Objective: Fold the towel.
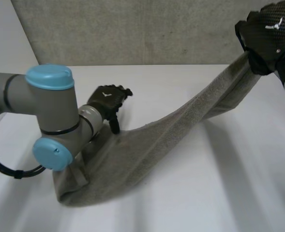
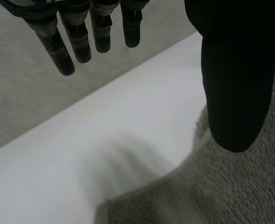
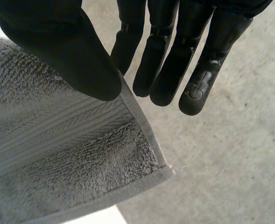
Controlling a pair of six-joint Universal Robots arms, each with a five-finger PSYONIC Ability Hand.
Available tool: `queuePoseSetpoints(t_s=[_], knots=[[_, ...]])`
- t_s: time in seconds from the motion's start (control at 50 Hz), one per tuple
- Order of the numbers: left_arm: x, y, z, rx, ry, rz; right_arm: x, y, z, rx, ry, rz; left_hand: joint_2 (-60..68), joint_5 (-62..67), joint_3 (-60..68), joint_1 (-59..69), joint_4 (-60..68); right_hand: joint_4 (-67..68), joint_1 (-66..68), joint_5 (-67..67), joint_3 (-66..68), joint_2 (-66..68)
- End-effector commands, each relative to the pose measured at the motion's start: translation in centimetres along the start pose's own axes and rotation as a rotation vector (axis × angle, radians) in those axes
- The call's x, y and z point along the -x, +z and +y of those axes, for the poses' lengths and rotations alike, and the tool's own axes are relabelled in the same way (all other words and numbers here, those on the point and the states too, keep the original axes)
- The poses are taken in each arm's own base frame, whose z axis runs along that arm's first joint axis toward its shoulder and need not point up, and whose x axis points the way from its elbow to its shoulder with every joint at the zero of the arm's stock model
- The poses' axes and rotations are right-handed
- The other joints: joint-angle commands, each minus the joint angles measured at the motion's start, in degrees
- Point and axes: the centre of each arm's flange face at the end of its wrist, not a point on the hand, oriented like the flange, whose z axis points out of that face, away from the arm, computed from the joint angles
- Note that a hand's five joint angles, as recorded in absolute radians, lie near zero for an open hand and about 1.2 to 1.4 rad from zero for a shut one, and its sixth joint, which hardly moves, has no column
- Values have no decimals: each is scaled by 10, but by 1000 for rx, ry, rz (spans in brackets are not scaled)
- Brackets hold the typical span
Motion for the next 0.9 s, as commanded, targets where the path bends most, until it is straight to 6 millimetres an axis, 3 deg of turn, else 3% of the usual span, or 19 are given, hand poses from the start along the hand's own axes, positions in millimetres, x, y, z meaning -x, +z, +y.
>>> queuePoseSetpoints(t_s=[0.02,0.16,0.28,0.34,0.38,0.4,0.42,0.5,0.56,0.6,0.66,0.7,0.72,0.76,0.8,0.82,0.86,0.88,0.9], knots=[[-23,16,18,59,-29,235,-9,2,-14,-37,-18,18,20,20,21,22,21,115,244,136,119,124],[-45,16,21,81,-60,439,-15,4,-21,-53,-24,30,23,23,25,25,25,115,244,136,119,124],[-49,19,19,93,-123,485,-15,4,-20,-53,-50,32,84,84,85,86,85,115,244,136,119,124],[-51,23,21,104,-185,497,-15,5,-19,-49,-66,36,187,187,188,189,188,115,244,136,119,124],[-51,28,22,105,-211,501,-17,6,-19,-48,-80,41,404,404,405,406,405,115,244,136,119,124],[-51,28,22,105,-211,501,-17,6,-19,-48,-80,41,405,405,406,407,407,115,244,136,119,124],[-51,31,22,96,-206,493,-17,7,-19,-48,-85,44,523,524,525,526,525,115,244,136,119,124],[-45,38,15,51,-192,452,-18,9,-18,-47,-90,45,647,648,649,650,649,115,244,136,119,124],[-29,51,-2,-40,-166,317,-18,13,-15,-41,-112,48,666,666,667,668,667,115,244,136,119,124],[-5,62,-23,-151,-149,138,-13,25,-2,-12,-133,31,666,666,667,668,667,115,244,136,119,124],[7,65,-36,-217,-143,61,-12,31,1,-7,-141,27,666,666,667,668,667,115,244,136,119,124],[35,70,-72,-399,-136,-53,-12,46,3,-14,-148,35,666,666,667,668,667,115,244,136,119,124],[35,70,-72,-400,-136,-53,-12,47,3,-14,-148,35,666,666,667,668,667,115,244,136,119,124],[67,61,-118,-597,-123,-150,-22,70,-2,-63,-150,118,666,666,667,668,667,115,244,136,119,124],[81,53,-141,-695,-117,-197,-31,83,-8,-113,-157,196,666,666,667,668,667,115,244,136,119,124],[81,53,-141,-696,-117,-197,-31,83,-8,-113,-157,197,666,666,667,668,667,115,244,136,119,124],[106,26,-190,-905,-130,-328,-51,100,-35,-274,-161,388,666,666,667,668,667,115,244,136,119,124],[106,26,-190,-906,-130,-328,-51,100,-35,-275,-161,389,666,666,667,668,667,115,244,136,119,124],[117,8,-212,-997,-147,-391,-58,104,-51,-367,-160,472,666,666,667,668,667,115,244,136,119,124]])
